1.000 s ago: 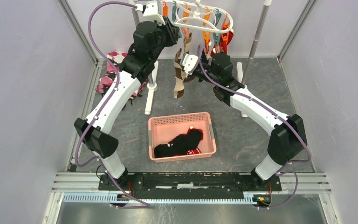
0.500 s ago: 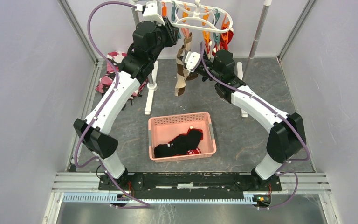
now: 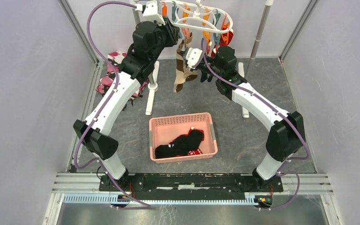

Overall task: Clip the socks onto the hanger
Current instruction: Clamp the sock onto the hanger.

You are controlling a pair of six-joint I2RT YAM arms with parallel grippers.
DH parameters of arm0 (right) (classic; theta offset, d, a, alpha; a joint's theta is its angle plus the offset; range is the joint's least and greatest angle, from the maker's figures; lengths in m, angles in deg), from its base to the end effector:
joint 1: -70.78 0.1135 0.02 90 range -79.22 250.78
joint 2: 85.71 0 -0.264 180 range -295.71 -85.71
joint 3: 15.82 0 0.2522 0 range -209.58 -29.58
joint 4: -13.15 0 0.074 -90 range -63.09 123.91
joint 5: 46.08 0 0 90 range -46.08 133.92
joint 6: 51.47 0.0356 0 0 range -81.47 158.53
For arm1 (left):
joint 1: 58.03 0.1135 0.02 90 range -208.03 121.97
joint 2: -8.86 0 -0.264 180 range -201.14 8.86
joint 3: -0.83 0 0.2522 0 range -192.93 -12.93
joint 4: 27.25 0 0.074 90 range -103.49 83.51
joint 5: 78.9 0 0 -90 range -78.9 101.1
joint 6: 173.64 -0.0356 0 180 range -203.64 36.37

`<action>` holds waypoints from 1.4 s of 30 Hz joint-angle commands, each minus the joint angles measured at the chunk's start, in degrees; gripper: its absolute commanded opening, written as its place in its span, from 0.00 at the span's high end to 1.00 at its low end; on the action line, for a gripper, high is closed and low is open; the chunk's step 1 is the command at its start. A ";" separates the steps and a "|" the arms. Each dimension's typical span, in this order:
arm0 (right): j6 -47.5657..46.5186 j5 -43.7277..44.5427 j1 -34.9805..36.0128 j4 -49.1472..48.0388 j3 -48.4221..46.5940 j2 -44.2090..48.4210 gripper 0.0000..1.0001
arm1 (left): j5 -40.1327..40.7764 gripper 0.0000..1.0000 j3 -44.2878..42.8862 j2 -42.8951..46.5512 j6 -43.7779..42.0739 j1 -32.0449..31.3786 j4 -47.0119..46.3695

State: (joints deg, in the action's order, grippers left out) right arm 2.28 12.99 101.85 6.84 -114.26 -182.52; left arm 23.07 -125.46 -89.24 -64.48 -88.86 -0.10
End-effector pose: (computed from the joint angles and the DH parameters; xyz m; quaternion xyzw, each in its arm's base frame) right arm 0.3391 0.2257 0.3973 -0.5181 0.4151 0.1420 0.7342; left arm 0.3372 -0.1927 0.4960 -0.0032 0.7008 -0.2336 0.6740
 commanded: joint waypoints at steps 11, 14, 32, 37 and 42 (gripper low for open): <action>-2.24 -0.32 -0.32 -1.14 -6.26 -2.54 1.00 | 0.15 0.98 -0.30 3.01 -2.74 0.21 -1.08; -2.16 0.09 -0.69 -0.74 -6.96 -2.94 1.00 | -0.05 0.98 -0.34 3.00 -2.72 0.18 -1.07; -2.34 0.13 -1.18 -0.24 -8.92 -3.61 0.99 | -0.19 0.98 0.35 3.02 -3.25 0.24 -0.60; -3.20 1.07 -1.32 0.48 -9.31 -3.54 0.99 | -0.08 0.98 0.46 3.09 -3.34 0.24 -0.38; -4.48 2.67 -1.37 1.30 -9.71 -3.29 0.99 | -0.09 0.98 0.46 3.14 -3.51 0.19 -0.13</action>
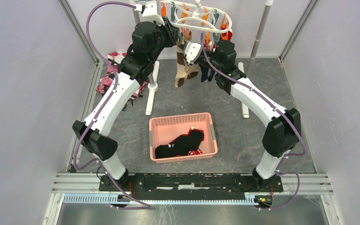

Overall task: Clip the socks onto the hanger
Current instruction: Clamp the sock onto the hanger.

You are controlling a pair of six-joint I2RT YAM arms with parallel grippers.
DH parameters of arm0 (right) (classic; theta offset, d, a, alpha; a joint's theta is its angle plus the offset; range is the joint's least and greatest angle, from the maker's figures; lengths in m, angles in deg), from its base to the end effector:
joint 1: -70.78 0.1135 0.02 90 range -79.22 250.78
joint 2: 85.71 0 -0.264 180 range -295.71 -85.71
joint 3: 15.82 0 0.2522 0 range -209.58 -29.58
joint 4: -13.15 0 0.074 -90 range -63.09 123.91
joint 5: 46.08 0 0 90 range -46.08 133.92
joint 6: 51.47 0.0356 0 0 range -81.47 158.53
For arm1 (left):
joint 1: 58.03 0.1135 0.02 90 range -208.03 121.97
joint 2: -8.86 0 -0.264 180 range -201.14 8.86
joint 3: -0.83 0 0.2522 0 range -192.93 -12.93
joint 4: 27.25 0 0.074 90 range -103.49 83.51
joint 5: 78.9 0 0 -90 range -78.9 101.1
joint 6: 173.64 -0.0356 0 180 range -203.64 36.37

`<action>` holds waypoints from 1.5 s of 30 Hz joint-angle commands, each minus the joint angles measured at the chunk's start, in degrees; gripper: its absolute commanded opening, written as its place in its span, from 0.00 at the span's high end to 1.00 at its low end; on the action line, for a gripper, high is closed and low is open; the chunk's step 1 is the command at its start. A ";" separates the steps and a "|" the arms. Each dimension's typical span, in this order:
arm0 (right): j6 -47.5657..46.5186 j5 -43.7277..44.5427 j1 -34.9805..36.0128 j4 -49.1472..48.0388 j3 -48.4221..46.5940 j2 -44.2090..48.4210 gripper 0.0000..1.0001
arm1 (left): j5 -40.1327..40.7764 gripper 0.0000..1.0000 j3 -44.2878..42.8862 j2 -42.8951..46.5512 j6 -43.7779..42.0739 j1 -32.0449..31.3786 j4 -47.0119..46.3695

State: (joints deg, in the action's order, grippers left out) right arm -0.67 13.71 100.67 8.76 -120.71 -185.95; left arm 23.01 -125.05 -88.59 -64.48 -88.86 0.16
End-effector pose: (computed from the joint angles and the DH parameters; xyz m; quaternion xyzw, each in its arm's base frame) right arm 0.3567 0.2257 0.4102 -0.5187 0.4038 0.1090 0.7457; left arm 0.3342 -0.1909 0.4973 -0.0028 0.7009 -0.2339 0.6738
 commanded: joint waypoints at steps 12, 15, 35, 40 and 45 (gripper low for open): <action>-2.29 1.85 -0.28 0.10 -5.28 0.41 0.99 | 0.09 0.98 0.22 2.18 -3.73 0.24 -0.05; -2.29 1.88 -0.19 0.10 -5.80 0.38 0.99 | 0.05 0.98 0.23 2.10 -3.68 0.29 -0.09; -1.76 1.56 -0.27 -0.41 -4.41 0.40 0.99 | 0.73 0.38 0.92 3.65 -2.04 0.33 -0.11; -0.74 1.37 -0.27 -1.16 -3.35 0.91 0.94 | 0.35 0.33 2.52 5.39 -1.53 0.33 -0.52; 1.15 1.15 -0.26 -2.82 0.28 2.65 0.69 | -0.38 0.27 7.44 9.59 -0.64 0.33 -1.87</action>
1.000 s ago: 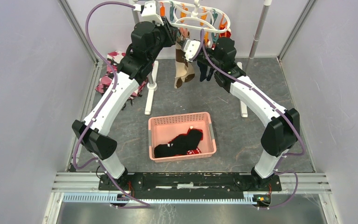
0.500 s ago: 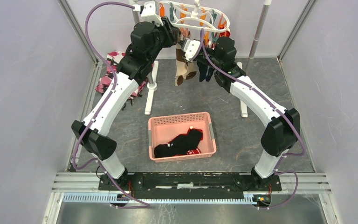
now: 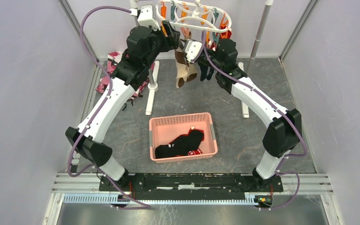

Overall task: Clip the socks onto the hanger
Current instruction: Clamp the sock onto the hanger, then reset both arms

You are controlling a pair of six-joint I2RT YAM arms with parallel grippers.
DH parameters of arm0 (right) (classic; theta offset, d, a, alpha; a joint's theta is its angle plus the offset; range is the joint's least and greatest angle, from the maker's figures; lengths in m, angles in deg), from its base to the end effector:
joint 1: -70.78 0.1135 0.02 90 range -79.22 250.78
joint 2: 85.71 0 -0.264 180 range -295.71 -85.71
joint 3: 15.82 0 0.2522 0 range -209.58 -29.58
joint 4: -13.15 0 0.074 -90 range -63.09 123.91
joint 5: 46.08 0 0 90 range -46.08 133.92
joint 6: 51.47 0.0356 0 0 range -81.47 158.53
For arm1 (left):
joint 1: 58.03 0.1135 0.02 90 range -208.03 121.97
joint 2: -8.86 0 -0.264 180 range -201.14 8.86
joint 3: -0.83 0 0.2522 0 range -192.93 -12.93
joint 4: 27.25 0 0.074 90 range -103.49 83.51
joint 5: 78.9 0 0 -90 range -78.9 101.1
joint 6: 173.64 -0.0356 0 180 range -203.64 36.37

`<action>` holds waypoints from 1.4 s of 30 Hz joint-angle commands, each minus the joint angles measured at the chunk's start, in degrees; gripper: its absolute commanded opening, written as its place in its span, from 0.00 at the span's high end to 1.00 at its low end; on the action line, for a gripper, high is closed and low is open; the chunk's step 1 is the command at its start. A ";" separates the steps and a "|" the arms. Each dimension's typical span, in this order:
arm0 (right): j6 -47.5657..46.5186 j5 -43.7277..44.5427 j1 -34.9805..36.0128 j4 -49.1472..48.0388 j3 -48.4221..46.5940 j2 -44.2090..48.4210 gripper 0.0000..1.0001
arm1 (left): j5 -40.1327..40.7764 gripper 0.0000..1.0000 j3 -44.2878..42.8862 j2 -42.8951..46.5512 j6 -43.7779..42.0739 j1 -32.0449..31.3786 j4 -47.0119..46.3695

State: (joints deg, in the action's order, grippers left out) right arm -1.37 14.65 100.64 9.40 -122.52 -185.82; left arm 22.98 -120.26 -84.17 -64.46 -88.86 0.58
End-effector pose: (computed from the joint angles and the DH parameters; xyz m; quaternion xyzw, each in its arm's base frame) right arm 0.3558 0.2243 0.4212 -0.5136 0.3974 0.0962 0.7543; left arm 0.3175 -0.1809 0.4962 -0.0017 0.7057 -0.2317 0.6695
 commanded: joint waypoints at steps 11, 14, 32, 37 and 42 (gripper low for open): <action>8.60 0.15 -0.21 -4.24 15.89 12.55 0.32 | -4.98 0.23 13.83 16.72 0.21 0.25 -4.63; 10.69 0.54 -0.25 -3.80 21.25 16.90 0.27 | -7.96 0.20 21.50 21.94 0.39 0.29 -8.36; 32.52 9.97 -0.30 -7.29 56.63 40.90 0.15 | -15.02 0.06 76.32 51.72 7.29 0.33 -27.54; 34.57 20.90 -0.27 -4.09 62.99 49.23 0.02 | -13.40 0.02 77.02 49.09 9.60 2.60 -25.83; 43.16 39.93 -0.33 3.03 61.05 54.61 0.02 | -30.09 0.01 78.36 44.88 20.07 17.43 -33.93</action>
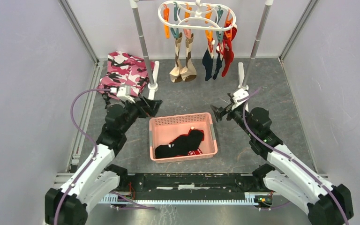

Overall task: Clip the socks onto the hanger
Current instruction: Reset both arms

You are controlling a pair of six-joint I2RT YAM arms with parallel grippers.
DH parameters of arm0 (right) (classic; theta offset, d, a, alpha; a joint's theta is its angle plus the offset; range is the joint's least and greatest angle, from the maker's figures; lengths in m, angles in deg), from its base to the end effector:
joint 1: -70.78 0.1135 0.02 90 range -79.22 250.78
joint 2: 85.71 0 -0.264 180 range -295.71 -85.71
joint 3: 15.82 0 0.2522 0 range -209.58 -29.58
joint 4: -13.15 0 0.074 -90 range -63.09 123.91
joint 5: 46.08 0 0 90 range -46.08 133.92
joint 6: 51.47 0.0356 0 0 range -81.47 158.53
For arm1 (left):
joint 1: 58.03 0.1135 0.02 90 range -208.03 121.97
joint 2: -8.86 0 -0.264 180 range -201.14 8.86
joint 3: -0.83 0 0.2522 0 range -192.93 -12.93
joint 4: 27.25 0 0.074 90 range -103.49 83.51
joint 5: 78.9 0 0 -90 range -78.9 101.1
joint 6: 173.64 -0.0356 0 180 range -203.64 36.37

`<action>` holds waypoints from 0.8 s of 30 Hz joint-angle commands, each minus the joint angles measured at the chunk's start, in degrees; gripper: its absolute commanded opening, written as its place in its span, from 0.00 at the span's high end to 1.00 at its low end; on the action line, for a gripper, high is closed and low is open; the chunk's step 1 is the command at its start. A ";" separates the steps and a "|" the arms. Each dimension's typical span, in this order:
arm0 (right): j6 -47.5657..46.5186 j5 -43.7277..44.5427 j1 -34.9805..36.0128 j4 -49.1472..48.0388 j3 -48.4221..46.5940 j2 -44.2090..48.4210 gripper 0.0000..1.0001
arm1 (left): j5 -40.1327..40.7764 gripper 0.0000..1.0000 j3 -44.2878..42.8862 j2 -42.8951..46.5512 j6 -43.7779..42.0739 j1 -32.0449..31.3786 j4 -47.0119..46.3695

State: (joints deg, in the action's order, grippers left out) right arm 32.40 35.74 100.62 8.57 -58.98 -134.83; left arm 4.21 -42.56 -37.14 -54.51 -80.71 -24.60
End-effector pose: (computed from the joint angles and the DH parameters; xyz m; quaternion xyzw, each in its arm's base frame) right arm 0.1773 0.1075 0.2843 -0.2678 0.6635 0.1931 0.6714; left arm 0.1805 -0.0801 0.2819 -0.0011 0.7386 -0.3338 0.5857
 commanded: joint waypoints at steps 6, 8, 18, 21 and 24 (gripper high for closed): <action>8.04 21.67 -0.41 3.61 -1.57 9.31 0.02 | -18.18 0.00 -5.43 -2.26 7.23 14.98 -2.12; 7.93 21.15 -0.42 2.64 -1.27 10.34 0.02 | -17.51 0.00 -8.43 -1.22 4.29 15.28 2.44; 15.77 29.28 -0.33 7.71 -8.01 8.45 0.02 | -15.59 0.00 -15.71 3.88 -2.36 15.38 10.78; 14.18 27.61 -0.32 7.33 -8.45 8.35 0.02 | -16.24 0.00 -15.86 4.70 -2.45 15.38 10.70; 13.22 25.71 -0.36 6.77 -8.47 8.74 0.02 | -16.41 0.00 -15.56 5.78 -2.65 15.38 9.78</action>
State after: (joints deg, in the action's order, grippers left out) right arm 45.15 61.73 100.27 15.43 -65.08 -126.55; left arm -10.50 -56.81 -32.59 -54.10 -65.61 -15.05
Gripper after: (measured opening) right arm 0.979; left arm 0.994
